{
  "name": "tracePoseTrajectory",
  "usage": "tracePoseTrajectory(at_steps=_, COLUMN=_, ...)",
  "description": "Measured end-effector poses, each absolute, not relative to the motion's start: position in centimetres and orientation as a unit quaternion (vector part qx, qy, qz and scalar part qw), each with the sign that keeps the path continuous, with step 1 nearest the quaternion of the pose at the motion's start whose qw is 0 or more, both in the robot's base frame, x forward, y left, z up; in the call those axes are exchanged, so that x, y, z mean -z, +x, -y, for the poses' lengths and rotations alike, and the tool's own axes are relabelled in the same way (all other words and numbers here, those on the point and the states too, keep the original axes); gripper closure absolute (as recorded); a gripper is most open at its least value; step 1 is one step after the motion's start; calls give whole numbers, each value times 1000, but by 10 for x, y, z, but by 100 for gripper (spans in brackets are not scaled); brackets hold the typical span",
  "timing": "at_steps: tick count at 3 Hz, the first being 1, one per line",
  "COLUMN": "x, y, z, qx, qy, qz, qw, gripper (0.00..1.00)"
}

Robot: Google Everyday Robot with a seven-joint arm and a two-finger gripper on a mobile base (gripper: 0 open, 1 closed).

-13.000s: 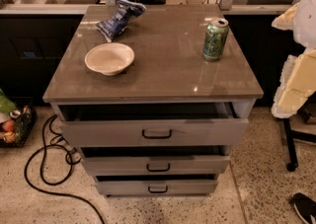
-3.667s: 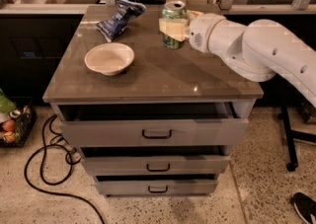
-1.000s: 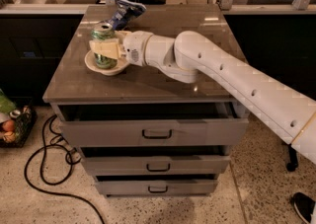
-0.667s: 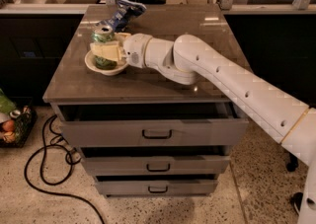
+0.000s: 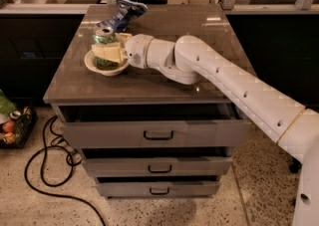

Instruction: Place green can into paper bowl

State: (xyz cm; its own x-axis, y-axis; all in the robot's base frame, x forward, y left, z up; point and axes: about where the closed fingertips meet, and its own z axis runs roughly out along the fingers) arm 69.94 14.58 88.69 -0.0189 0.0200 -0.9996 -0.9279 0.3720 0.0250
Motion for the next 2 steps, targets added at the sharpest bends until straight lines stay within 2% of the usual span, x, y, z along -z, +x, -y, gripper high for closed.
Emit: tracePoseTrajectory(at_steps=2, x=-888, y=697, z=-151, qx=-408, qy=-389, qz=-585, qw=583, gripper=35)
